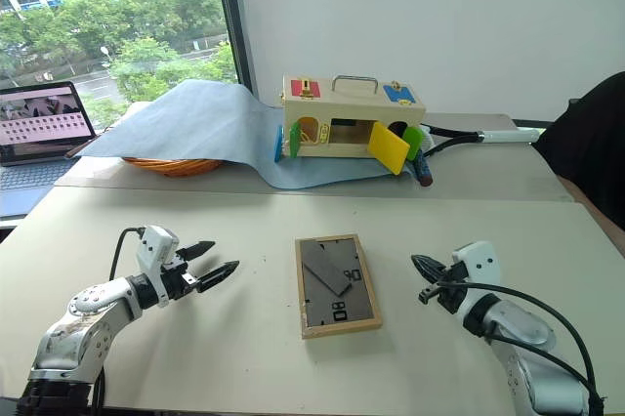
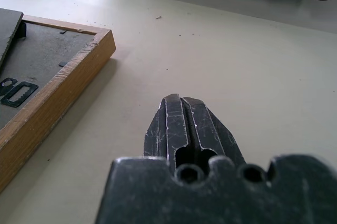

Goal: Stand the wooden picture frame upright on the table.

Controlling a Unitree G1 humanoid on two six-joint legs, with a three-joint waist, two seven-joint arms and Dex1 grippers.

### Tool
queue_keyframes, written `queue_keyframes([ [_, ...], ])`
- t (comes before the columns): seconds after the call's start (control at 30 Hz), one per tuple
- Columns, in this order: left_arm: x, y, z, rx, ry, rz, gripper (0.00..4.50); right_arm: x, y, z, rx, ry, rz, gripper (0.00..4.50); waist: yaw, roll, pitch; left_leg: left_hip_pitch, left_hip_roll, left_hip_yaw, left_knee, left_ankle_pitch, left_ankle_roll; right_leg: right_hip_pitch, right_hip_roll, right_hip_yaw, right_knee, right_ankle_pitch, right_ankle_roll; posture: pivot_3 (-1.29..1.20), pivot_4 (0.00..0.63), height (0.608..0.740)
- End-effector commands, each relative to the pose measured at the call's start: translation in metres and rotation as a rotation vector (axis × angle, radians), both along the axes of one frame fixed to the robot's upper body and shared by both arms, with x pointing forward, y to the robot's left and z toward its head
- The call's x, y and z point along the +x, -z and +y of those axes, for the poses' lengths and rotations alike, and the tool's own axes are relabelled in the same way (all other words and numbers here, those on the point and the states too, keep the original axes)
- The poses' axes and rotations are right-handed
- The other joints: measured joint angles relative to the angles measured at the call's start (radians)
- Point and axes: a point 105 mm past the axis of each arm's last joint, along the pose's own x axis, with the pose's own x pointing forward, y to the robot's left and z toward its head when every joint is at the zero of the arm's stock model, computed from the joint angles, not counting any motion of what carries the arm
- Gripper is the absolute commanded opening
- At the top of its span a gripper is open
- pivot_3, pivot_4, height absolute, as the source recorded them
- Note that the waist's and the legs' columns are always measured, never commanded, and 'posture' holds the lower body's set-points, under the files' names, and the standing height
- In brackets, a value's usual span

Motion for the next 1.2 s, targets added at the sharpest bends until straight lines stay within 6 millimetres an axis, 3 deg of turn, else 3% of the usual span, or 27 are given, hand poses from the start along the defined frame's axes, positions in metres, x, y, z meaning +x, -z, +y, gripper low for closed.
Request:
queue_keyframes([
  [0.03,-0.002,-0.025,-0.002,-0.004,0.100,-0.033,4.50,0.002,-0.026,-0.002,-0.068,-0.065,-0.070,0.02,0.000,0.000,0.000,0.000,0.000,0.000,0.000,0.000,0.000,0.000,0.000,0.000,0.000,0.000,0.000,0.00,0.150,0.667],
  [0.07,-0.004,-0.035,-0.006,-0.004,0.177,-0.025,4.50,0.003,-0.038,-0.003,-0.121,-0.116,-0.085,0.02,0.000,0.000,0.002,0.000,0.000,0.000,0.000,0.000,0.000,0.000,0.000,0.000,0.000,0.000,0.000,0.00,0.150,0.667],
  [0.13,-0.006,-0.050,-0.013,-0.003,0.270,-0.012,3.97,0.007,-0.051,-0.004,-0.206,-0.185,-0.094,0.00,0.000,0.002,0.008,-0.001,0.000,0.000,0.000,0.002,0.000,-0.002,0.000,0.000,0.000,0.001,0.001,0.00,0.150,0.667],
  [0.2,-0.006,-0.051,-0.019,0.015,0.312,0.015,3.32,0.013,-0.052,-0.003,-0.241,-0.207,-0.084,0.00,0.000,0.002,0.007,0.000,0.000,0.000,0.000,0.002,0.000,-0.001,0.000,0.000,0.000,0.002,0.001,0.00,0.150,0.667],
  [0.33,0.000,-0.032,-0.044,0.138,0.341,0.086,1.86,0.029,-0.038,0.009,-0.319,-0.264,-0.056,0.00,-0.001,0.001,0.004,0.001,0.000,0.000,-0.005,0.002,0.000,0.001,0.000,0.000,-0.007,0.001,0.000,0.00,0.150,0.667],
  [0.5,-0.001,-0.014,-0.075,0.180,0.382,0.144,0.08,0.037,-0.007,0.025,-0.412,-0.356,0.037,0.00,0.004,0.001,0.005,-0.002,0.000,0.000,-0.007,0.001,0.001,0.000,0.000,-0.001,-0.011,0.005,-0.006,0.00,0.150,0.667],
  [0.7,-0.009,0.000,-0.096,0.177,0.411,0.191,0.08,0.028,0.008,0.048,-0.414,-0.462,0.096,0.00,0.002,0.001,0.005,-0.001,0.000,0.000,-0.007,0.002,0.001,0.002,0.000,-0.001,-0.011,0.006,-0.005,0.00,0.150,0.667],
  [0.9,-0.031,0.002,-0.116,0.142,0.496,0.244,0.08,-0.008,0.010,0.074,-0.305,-0.610,0.185,0.00,0.003,0.001,0.005,0.000,0.000,-0.001,-0.008,0.002,0.001,0.003,0.000,-0.001,-0.011,0.006,-0.005,0.00,0.150,0.667],
  [1.03,-0.035,0.007,-0.104,0.173,0.492,0.281,0.08,-0.019,0.010,0.087,-0.273,-0.628,0.203,0.00,0.001,0.000,0.005,0.000,0.000,-0.001,-0.007,0.002,0.001,0.003,0.000,-0.002,-0.011,0.006,-0.005,0.00,0.150,0.667],
  [1.2,-0.028,0.008,-0.076,0.206,0.427,0.307,0.08,-0.018,0.011,0.085,-0.271,-0.600,0.211,0.00,-0.005,0.000,0.005,0.001,0.000,-0.001,-0.007,0.002,0.001,0.003,0.000,-0.002,-0.011,0.005,-0.003,0.00,0.150,0.667],
])
